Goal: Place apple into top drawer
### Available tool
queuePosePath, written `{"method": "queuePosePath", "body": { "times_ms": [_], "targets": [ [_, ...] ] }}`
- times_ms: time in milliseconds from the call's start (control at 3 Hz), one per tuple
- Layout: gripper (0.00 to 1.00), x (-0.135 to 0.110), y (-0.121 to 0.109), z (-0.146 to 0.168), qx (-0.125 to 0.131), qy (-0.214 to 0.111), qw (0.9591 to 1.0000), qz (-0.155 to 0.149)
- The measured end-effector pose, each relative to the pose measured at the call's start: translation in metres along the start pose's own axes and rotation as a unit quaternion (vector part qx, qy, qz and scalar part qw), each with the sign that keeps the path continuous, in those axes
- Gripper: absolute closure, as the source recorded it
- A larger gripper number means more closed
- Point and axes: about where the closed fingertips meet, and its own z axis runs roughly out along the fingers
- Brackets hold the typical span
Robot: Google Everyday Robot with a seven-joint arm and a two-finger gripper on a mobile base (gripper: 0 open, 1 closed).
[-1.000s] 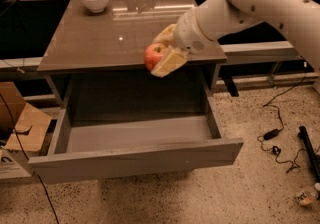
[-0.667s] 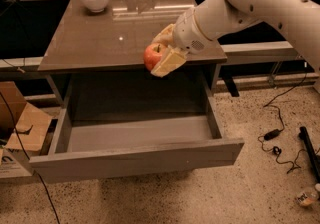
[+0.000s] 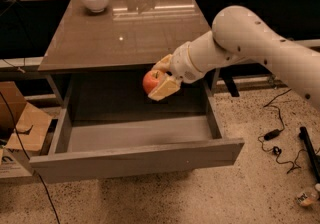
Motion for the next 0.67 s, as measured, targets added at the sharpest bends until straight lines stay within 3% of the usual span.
{"method": "queuePosePath", "body": {
  "times_ms": [333, 667],
  "targets": [
    [1.00, 0.057, 0.014, 0.027, 0.012, 0.010, 0.9982, 0.059],
    [1.00, 0.091, 0.021, 0.042, 0.015, 0.014, 0.9952, 0.096]
  ]
}}
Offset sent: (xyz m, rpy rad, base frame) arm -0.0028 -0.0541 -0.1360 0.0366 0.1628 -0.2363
